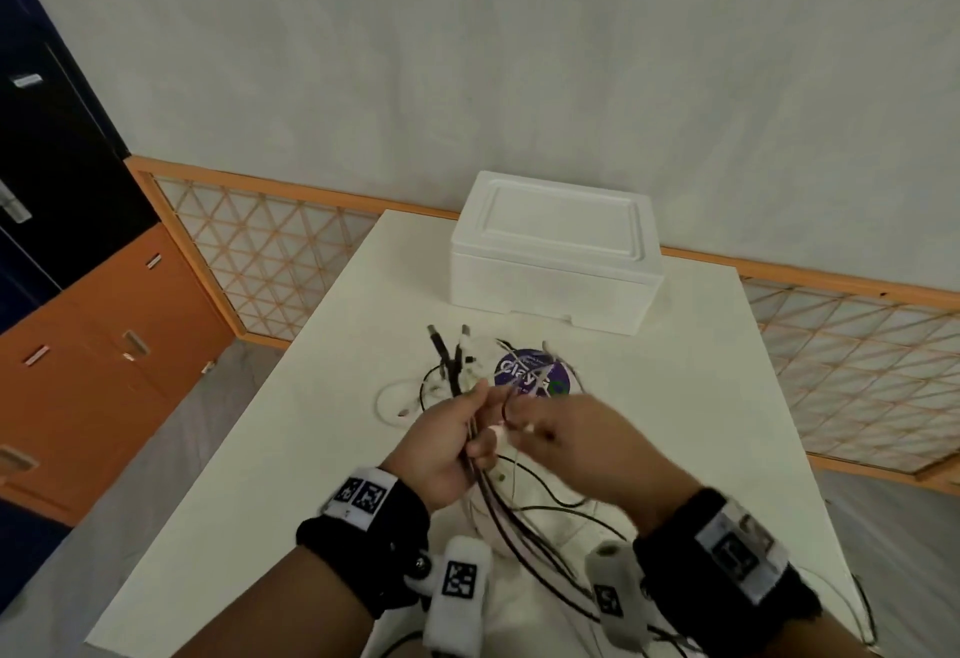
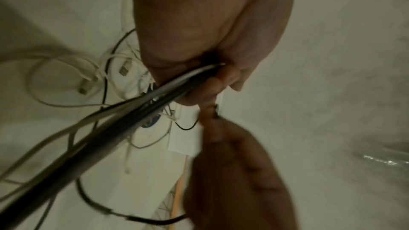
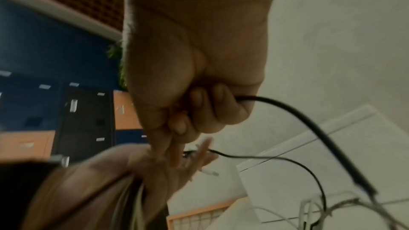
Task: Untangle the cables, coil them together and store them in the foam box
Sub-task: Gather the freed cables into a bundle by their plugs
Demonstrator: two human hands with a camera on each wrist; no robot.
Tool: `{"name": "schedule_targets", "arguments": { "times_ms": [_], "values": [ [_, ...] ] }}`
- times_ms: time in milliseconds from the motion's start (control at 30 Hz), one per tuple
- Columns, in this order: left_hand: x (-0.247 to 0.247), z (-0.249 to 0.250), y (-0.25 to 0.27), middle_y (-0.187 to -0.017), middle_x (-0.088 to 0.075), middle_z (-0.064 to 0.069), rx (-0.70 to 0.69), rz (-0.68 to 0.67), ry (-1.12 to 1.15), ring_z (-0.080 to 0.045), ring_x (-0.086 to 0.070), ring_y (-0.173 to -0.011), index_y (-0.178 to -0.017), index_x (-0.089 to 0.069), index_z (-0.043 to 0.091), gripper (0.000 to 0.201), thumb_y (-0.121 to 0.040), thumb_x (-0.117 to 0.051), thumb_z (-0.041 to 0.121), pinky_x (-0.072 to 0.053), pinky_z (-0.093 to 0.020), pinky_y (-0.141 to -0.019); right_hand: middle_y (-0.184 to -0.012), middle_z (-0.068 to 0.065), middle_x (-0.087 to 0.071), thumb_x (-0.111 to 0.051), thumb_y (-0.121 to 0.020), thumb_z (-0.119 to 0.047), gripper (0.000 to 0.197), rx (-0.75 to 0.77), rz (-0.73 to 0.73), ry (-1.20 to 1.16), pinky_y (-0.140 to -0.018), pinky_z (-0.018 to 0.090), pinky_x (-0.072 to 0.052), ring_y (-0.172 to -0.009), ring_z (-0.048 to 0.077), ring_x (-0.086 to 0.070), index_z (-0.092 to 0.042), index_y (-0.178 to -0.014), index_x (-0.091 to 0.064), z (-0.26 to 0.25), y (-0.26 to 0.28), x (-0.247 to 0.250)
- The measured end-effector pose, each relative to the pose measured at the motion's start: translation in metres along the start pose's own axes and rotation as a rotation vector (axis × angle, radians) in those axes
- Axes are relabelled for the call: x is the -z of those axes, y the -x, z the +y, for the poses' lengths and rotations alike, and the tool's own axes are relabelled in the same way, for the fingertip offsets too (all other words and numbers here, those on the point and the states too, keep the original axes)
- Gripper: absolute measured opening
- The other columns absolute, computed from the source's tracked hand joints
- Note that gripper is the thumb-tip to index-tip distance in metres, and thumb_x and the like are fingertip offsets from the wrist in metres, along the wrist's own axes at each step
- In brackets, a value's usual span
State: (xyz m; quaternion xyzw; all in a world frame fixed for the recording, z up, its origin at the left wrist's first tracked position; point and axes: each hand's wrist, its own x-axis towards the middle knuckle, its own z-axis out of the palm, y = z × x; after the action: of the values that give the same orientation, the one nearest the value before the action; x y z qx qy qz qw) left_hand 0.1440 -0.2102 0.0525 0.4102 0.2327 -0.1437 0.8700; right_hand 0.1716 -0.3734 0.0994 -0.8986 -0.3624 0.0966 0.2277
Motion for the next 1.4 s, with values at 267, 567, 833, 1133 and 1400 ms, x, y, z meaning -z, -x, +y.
{"name": "schedule_targets", "arguments": {
  "times_ms": [267, 567, 833, 1133, 1400],
  "values": [
    [-0.002, 0.033, -0.008, -0.059, -0.051, 0.006, -0.131, 0.053, 0.050, -0.004, -0.024, -0.030, -0.102, -0.064, 0.006, 0.023, -0.100, -0.042, 0.014, -0.023, -0.015, -0.032, -0.112, 0.000, -0.064, -0.056, -0.086, -0.037, 0.026, -0.248, -0.494, 0.306, -0.082, 0.030, -0.042, -0.109, 0.020, -0.056, -0.020, -0.103, -0.067, 0.029, 0.056, -0.033],
    [0.009, 0.033, 0.000, -0.079, -0.068, -0.003, -0.124, 0.017, 0.118, -0.004, -0.025, -0.028, -0.091, -0.061, 0.008, 0.030, -0.086, -0.033, -0.004, -0.022, -0.014, -0.032, -0.070, -0.016, -0.057, -0.062, -0.085, -0.033, 0.020, -0.419, -0.327, -0.039, -0.072, 0.020, -0.044, -0.067, -0.002, -0.051, -0.021, -0.097, -0.072, 0.048, 0.056, -0.008],
    [0.025, 0.030, 0.012, -0.062, -0.041, 0.004, -0.230, -0.054, 0.125, -0.004, -0.024, -0.033, -0.066, -0.046, 0.016, 0.028, -0.088, -0.054, 0.031, -0.023, -0.017, -0.035, -0.066, -0.017, -0.052, -0.061, -0.084, -0.038, 0.015, -0.408, -0.348, 0.044, -0.069, 0.018, -0.042, -0.069, -0.001, -0.052, -0.028, -0.088, -0.071, 0.061, 0.061, -0.015],
    [0.100, 0.045, 0.034, -0.043, -0.033, 0.006, -0.221, 0.088, 0.445, -0.004, -0.028, -0.038, -0.046, -0.041, 0.018, 0.060, -0.031, -0.099, 0.019, -0.036, -0.014, -0.037, -0.075, -0.002, -0.058, -0.068, -0.083, -0.024, 0.010, -0.450, 0.516, 0.120, -0.067, 0.028, -0.038, -0.071, 0.017, -0.053, -0.019, -0.075, -0.063, 0.100, 0.081, 0.028],
    [0.116, 0.029, 0.058, -0.048, -0.015, 0.010, -0.128, 0.073, 0.266, -0.007, -0.005, -0.040, -0.047, -0.030, 0.022, 0.049, -0.078, -0.065, 0.038, -0.013, -0.017, -0.030, -0.060, -0.006, -0.055, -0.041, -0.096, -0.036, 0.023, -0.453, 0.672, -0.015, -0.053, 0.032, -0.039, -0.060, 0.029, -0.057, -0.017, -0.108, -0.042, 0.060, 0.040, 0.010]
  ]
}}
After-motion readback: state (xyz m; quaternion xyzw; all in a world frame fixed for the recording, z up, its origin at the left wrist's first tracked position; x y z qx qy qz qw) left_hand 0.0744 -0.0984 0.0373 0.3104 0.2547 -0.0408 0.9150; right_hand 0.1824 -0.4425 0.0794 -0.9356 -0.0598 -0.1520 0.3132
